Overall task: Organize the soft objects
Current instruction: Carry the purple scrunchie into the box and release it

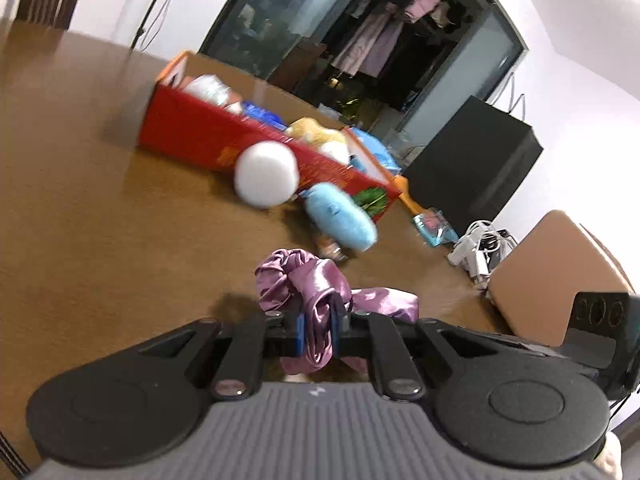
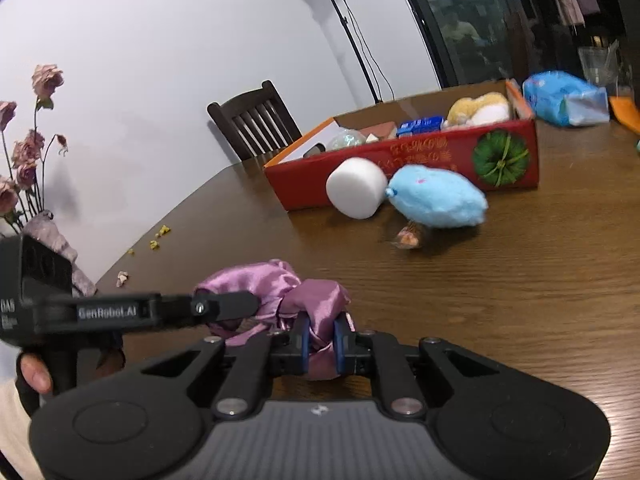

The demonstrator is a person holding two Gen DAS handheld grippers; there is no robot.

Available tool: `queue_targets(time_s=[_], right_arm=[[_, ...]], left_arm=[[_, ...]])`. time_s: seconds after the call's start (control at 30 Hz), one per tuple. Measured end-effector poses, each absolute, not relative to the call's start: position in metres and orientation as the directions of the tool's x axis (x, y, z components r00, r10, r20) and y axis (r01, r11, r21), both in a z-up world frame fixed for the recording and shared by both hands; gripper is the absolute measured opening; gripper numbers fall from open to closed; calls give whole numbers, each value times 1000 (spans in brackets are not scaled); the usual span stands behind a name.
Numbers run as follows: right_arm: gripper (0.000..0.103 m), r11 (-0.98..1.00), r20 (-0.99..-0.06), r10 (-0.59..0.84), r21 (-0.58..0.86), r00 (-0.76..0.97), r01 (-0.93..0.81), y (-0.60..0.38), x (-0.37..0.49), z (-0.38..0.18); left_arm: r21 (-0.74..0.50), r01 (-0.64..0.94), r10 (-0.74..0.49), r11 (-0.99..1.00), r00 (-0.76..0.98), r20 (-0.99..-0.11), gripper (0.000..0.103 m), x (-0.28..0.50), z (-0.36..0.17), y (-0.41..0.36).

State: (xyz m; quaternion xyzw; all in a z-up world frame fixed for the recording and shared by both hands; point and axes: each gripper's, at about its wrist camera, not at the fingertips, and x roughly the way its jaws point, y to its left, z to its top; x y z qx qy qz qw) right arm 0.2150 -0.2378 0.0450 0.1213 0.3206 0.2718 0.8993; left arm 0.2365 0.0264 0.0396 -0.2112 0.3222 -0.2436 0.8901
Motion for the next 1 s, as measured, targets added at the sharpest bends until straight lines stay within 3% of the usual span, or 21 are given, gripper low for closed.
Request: queue_targets(time_s=[0.3, 0.4, 0.6, 0.83, 0.93, 1.0], right_arm=[[11, 837, -364, 542, 321, 758, -444, -270, 256, 113], [11, 844, -356, 528, 317, 771, -432, -281, 309, 133], [11, 884, -481, 467, 281, 742, -374, -271, 431, 128], [12, 910, -653, 413, 270, 634, -315, -251, 543, 95], [17, 938, -724, 344, 235, 598, -254, -241, 566, 74], [21, 943, -732, 331, 236, 595, -234, -241, 569, 71]], left_arm=[[-391, 471, -604, 791, 704, -374, 11, 322, 118, -7], [-424, 461, -619, 779, 670, -410, 11, 390, 119, -14], [-423, 371, -557, 827, 645, -524, 11, 497, 102, -27], [-295, 299, -418, 907, 580, -699, 14, 571, 60, -38], [-296, 299, -417, 907, 555, -720, 28, 575, 52, -38], [-282, 328, -427, 902, 570, -702, 62, 569, 58, -37]])
